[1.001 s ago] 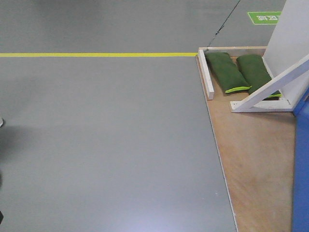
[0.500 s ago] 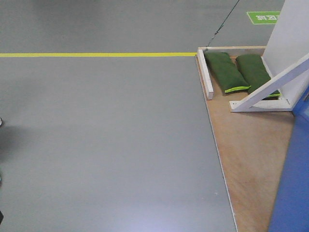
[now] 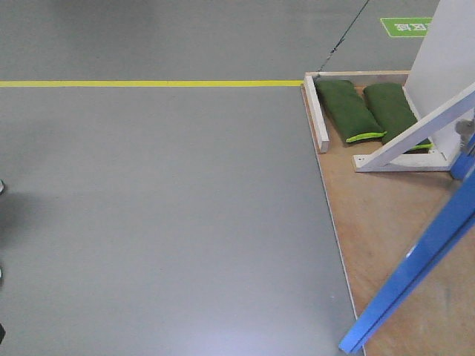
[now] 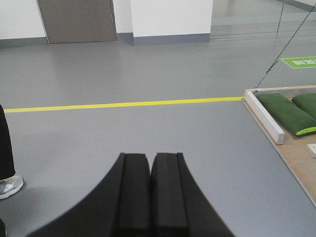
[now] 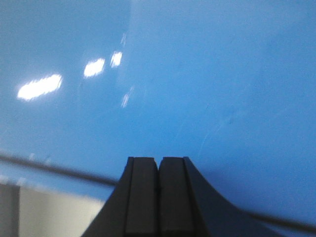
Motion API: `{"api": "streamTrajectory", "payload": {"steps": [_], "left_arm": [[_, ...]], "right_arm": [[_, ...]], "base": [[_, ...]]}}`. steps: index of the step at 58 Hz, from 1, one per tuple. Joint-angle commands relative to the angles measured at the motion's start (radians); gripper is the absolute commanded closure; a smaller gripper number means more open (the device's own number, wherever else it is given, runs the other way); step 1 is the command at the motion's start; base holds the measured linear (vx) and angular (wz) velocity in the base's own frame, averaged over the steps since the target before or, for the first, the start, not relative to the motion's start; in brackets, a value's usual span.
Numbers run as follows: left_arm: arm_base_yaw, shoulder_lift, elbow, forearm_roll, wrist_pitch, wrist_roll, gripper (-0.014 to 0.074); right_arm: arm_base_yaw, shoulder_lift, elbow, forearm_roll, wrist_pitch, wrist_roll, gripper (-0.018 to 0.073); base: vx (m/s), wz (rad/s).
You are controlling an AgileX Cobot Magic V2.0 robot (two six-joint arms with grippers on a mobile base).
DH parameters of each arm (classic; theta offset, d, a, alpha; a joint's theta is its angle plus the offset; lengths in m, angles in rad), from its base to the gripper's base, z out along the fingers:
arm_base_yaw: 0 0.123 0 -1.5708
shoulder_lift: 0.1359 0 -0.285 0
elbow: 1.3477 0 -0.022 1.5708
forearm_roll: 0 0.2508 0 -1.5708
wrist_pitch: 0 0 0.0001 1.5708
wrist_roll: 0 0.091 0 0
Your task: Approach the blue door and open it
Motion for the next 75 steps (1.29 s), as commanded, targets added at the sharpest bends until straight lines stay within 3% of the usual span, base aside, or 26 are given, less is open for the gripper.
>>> {"api": "streamTrajectory", "payload": {"steps": [1, 10, 19, 31, 51, 75], "left_arm": [[-0.008, -0.014, -0.027, -0.002, -0.085, -0.007, 0.0524], [-0.008, -0.014, -0.027, -0.002, -0.085, -0.007, 0.0524], [-0.008, -0.014, -0.027, -0.002, -0.085, -0.007, 0.0524], [-0.008, -0.014, -0.027, -0.002, -0.085, -0.007, 0.0524], [-0.008, -0.014, -0.027, -0.002, -0.085, -0.007, 0.0524], [-0.008, -0.014, -0.027, -0.002, -0.085, -0.007, 0.0524]], "right_arm": [[0.068, -0.002, -0.031, 0.033, -0.143, -0.015, 0.0559], [0.150, 0.043, -0.031, -0.064, -0.336, -0.015, 0.0559], [0.221, 0.098, -0.031, -0.087, -0.466, -0.015, 0.0559], [0.422, 0.220, -0.031, -0.087, -0.640, -0.015, 0.0559], [0.571, 0.293, -0.103, -0.080, -0.643, -0.015, 0.0559], [0.627, 0.356, -0.179, -0.085, -0.631, -0.015, 0.0559]], "base": [[0.00, 0.00], [0.00, 0.00], [0.00, 0.00], [0.00, 0.00], [0.00, 0.00], [0.00, 0.00]]}}
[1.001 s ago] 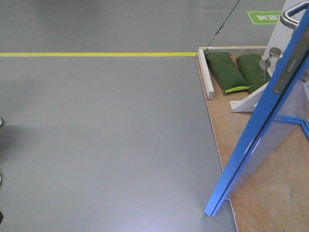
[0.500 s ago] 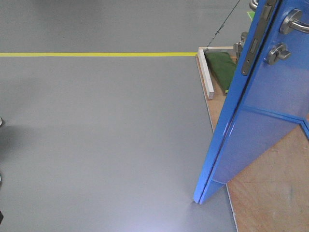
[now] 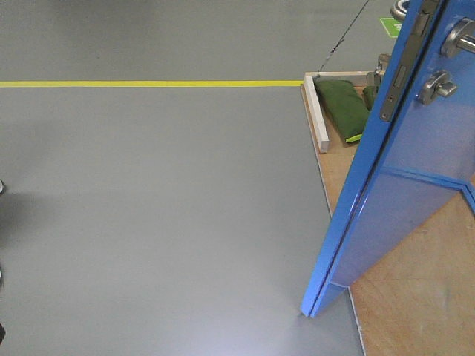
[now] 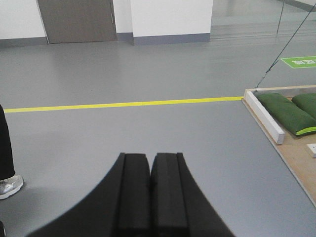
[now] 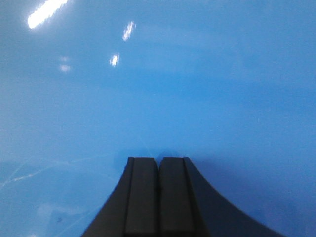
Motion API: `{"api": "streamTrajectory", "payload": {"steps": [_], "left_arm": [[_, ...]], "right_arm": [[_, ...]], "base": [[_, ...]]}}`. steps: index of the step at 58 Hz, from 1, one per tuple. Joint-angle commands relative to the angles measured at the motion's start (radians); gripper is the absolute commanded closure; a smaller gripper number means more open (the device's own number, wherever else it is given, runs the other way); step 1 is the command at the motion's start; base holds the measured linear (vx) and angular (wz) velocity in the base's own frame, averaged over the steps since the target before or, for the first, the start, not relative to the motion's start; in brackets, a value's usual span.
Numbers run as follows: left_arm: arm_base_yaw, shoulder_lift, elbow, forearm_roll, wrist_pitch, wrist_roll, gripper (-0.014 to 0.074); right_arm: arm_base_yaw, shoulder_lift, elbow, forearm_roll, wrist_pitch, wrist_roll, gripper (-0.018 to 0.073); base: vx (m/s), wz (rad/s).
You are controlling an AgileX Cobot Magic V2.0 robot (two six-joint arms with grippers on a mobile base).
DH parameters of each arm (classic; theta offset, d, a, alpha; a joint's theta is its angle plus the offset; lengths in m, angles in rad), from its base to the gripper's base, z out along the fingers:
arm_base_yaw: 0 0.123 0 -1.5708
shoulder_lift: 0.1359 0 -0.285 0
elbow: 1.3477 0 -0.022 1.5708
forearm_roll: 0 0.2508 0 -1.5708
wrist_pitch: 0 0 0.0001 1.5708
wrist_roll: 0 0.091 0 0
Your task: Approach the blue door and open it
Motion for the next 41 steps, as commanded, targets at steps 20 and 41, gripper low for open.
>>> {"api": "streamTrajectory", "payload": {"steps": [20, 41], "left_arm": [[-0.008, -0.014, -0.027, -0.002, -0.085, -0.007, 0.0524], [-0.008, -0.014, -0.027, -0.002, -0.085, -0.007, 0.0524]], "right_arm": [[0.011, -0.034, -0.036, 0.032, 0.022, -0.008, 0.0559], [0.011, -0.034, -0.036, 0.032, 0.022, -0.008, 0.0559]], "base": [[0.00, 0.00], [0.00, 0.00]]}}
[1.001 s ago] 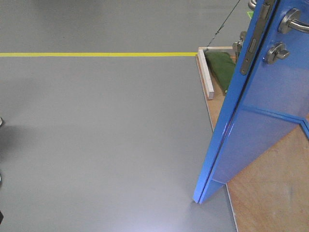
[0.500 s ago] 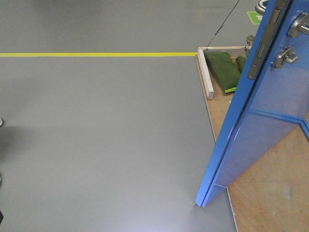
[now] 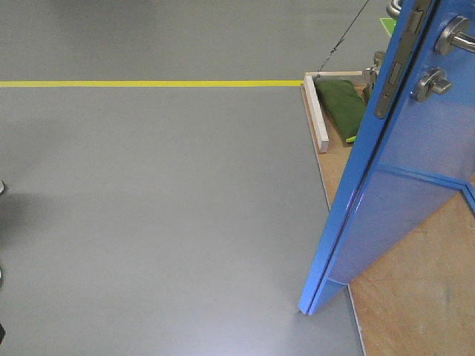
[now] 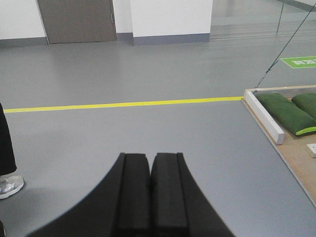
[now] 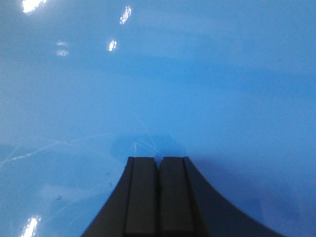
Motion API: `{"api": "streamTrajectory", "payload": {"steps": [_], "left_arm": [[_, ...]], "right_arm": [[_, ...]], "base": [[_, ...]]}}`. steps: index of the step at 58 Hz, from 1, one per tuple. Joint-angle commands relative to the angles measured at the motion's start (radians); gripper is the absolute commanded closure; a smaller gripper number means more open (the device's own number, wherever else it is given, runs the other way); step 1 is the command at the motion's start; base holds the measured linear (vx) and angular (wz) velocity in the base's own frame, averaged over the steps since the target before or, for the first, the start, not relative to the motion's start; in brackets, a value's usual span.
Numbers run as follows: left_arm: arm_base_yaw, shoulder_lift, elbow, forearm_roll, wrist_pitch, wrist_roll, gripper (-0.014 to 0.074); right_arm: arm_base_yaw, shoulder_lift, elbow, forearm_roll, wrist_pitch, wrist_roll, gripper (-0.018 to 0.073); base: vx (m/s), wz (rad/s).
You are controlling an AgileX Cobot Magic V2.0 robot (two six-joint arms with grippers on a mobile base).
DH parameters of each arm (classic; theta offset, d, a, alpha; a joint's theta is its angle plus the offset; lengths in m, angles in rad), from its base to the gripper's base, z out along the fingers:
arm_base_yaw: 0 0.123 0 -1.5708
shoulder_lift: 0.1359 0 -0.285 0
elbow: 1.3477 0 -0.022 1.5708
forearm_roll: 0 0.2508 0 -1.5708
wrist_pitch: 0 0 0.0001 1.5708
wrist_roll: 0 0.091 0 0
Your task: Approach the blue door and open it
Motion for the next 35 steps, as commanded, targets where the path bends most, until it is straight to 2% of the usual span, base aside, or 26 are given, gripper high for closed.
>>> {"api": "streamTrajectory", "payload": {"steps": [1, 35], "left_arm": [[-0.008, -0.014, -0.027, -0.002, -0.085, -0.007, 0.0524], [-0.008, -0.014, -0.027, -0.002, -0.085, -0.007, 0.0524]], "right_arm": [[0.005, -0.034, -0.033, 0.029, -0.020, -0.006, 0.0559], [0.005, -0.034, -0.033, 0.029, -0.020, -0.006, 0.0559]], "base": [[0.00, 0.00], [0.01, 0.03]]}}
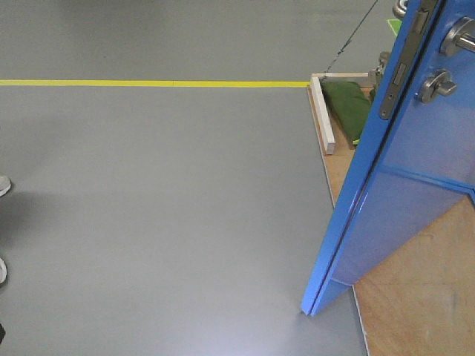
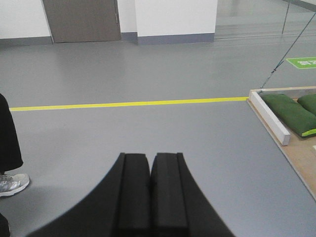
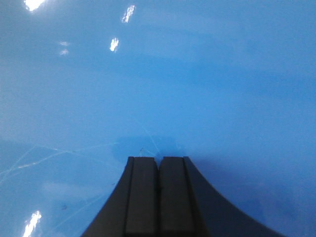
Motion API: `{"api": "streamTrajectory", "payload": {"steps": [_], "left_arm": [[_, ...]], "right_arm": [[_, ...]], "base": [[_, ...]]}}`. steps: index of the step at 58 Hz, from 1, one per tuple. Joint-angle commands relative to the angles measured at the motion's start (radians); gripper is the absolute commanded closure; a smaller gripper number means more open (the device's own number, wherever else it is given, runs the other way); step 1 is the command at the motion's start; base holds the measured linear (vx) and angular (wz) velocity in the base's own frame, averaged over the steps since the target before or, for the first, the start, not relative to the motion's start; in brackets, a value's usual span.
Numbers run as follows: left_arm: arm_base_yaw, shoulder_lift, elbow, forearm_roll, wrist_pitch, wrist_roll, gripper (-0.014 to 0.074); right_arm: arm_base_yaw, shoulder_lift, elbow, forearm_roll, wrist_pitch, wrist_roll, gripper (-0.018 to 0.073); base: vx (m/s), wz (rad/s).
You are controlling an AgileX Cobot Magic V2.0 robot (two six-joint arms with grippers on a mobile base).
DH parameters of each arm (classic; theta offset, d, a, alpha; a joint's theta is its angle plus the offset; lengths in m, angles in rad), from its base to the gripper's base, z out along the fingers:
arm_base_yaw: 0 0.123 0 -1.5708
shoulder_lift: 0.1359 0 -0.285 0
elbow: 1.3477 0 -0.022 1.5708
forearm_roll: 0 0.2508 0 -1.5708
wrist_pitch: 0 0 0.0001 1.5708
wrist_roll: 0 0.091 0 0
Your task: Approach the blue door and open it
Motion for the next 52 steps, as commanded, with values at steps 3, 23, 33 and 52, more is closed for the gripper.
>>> {"api": "streamTrajectory", "payload": {"steps": [3, 23, 33, 52], "left_arm": [[-0.008, -0.014, -0.027, -0.002, -0.085, -0.007, 0.0524], [-0.008, -0.014, -0.027, -0.002, -0.085, -0.007, 0.0524], [-0.008, -0.014, -0.027, -0.002, -0.085, -0.007, 0.0524], [-0.008, -0.014, -0.027, -0.002, -0.085, -0.007, 0.0524]], "right_arm": [[0.010, -0.031, -0.033, 0.043, 0.003, -0.006, 0.0559], [0.010, -0.031, -0.033, 0.043, 0.003, -0.006, 0.0559], [0.010, -0.031, -0.033, 0.043, 0.003, -0.006, 0.0559], [0.010, -0.031, -0.033, 0.043, 0.003, -0.006, 0.0559]], "base": [[0.04, 0.11], [0.06, 0.13], [0.10, 0.14], [0.15, 0.12]]}}
